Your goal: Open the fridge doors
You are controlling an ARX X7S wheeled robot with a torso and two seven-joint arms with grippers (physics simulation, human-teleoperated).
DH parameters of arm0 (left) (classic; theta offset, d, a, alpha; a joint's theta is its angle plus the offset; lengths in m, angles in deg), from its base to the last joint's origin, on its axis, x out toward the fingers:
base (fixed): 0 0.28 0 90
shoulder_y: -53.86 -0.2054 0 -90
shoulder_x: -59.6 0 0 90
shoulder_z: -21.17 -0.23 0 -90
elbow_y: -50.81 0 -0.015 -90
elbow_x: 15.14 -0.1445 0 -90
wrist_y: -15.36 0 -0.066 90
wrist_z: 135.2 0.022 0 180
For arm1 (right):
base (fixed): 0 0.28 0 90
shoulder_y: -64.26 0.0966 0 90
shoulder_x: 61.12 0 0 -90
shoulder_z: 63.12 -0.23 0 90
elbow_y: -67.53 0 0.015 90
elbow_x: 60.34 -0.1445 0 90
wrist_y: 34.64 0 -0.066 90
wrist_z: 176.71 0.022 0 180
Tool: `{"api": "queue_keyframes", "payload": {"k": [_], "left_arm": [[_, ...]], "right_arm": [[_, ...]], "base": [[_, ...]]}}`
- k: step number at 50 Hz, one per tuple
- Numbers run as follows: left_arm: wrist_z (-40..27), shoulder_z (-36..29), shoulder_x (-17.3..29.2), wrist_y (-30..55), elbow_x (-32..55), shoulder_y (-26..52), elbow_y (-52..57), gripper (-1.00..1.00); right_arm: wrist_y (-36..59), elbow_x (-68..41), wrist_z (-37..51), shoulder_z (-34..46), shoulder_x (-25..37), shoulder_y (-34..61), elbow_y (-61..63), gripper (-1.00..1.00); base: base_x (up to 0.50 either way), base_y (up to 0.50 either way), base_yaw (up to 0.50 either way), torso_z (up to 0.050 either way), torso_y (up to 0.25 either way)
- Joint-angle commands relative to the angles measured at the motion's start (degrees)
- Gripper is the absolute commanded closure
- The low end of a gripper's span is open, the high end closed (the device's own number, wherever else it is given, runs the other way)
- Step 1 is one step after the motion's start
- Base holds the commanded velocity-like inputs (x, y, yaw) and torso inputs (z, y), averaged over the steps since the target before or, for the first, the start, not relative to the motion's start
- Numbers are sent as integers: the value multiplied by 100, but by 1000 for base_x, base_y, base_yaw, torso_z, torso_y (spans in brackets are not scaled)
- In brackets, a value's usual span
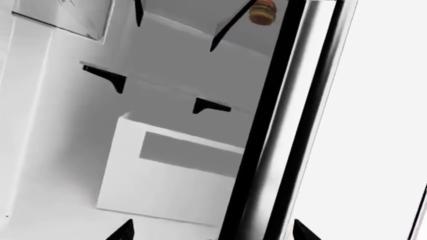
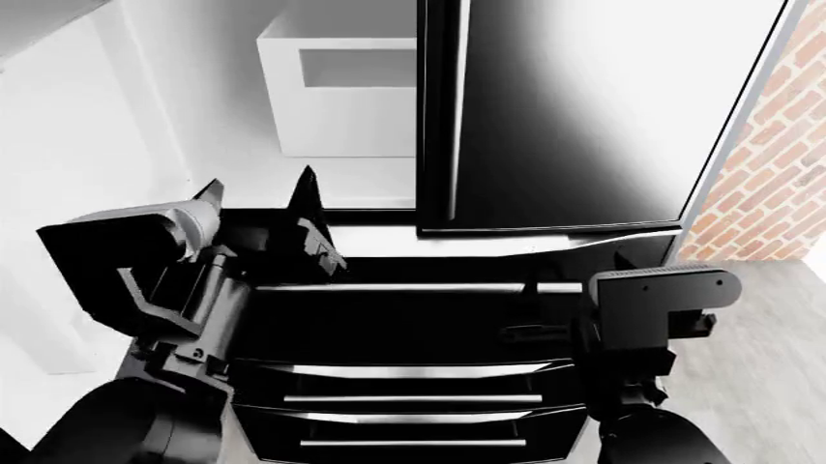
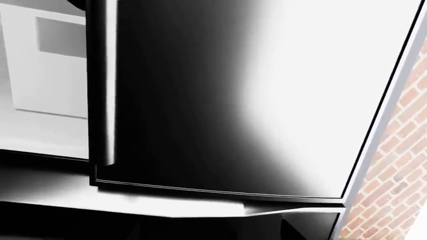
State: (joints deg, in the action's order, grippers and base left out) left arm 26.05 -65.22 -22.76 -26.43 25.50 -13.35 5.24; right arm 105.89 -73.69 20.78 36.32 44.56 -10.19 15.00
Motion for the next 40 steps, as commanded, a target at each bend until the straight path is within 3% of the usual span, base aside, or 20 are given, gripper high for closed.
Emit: {"api": "queue_keyframes", "payload": {"k": [1, 40], "left_arm": [[259, -717, 22, -837, -1281, 250, -1088, -100], [10, -466, 182, -2367, -2208, 1463, -4019, -100]], "right_arm": [[-34, -26, 18, 3, 5, -3, -49, -100], [135, -136, 88, -6, 105, 70, 77, -100]], "base": [[0, 0, 0, 0, 0], [0, 0, 0, 0, 0]]}}
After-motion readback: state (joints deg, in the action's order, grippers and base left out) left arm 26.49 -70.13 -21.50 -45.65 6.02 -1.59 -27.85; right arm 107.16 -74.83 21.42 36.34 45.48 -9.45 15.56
